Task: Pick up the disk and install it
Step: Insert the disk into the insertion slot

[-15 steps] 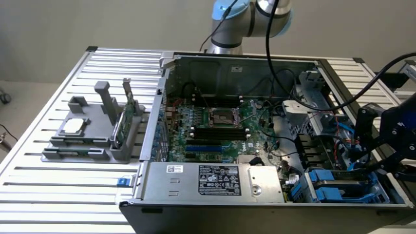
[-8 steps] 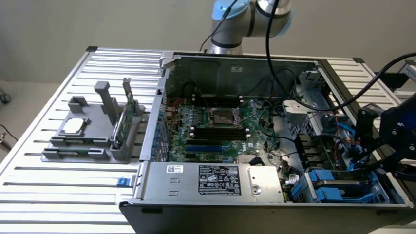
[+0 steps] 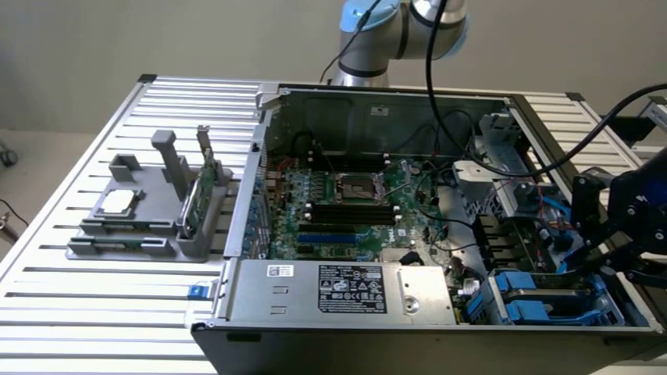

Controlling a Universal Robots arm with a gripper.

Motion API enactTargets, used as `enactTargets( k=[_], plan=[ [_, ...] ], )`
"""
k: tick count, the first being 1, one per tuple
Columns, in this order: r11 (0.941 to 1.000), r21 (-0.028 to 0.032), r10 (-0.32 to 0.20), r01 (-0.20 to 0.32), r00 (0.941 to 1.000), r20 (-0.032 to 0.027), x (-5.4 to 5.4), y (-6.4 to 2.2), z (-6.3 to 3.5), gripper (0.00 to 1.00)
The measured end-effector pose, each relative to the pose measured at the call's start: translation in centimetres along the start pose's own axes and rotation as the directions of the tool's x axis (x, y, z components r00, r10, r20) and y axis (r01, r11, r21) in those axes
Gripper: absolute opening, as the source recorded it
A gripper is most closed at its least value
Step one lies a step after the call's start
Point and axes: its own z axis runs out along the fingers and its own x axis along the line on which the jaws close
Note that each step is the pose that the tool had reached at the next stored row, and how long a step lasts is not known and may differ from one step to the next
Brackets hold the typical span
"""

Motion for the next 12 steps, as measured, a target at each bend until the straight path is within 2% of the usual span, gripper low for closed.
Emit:
enactTargets(
  k=[2,6,12],
  plan=[
    [1.0,0.0004,0.0,0.0,1.0,0.0001,0.04,-0.01,-0.05,0.16],
    [1.0,0.0022,0.002,-0.002,1.0,-0.0015,0.2,-0.24,-0.32,0.16],
    [1.0,0.0032,0.006,-0.006,0.9999,-0.0087,0.49,-0.61,-0.99,0.16]
  ],
)
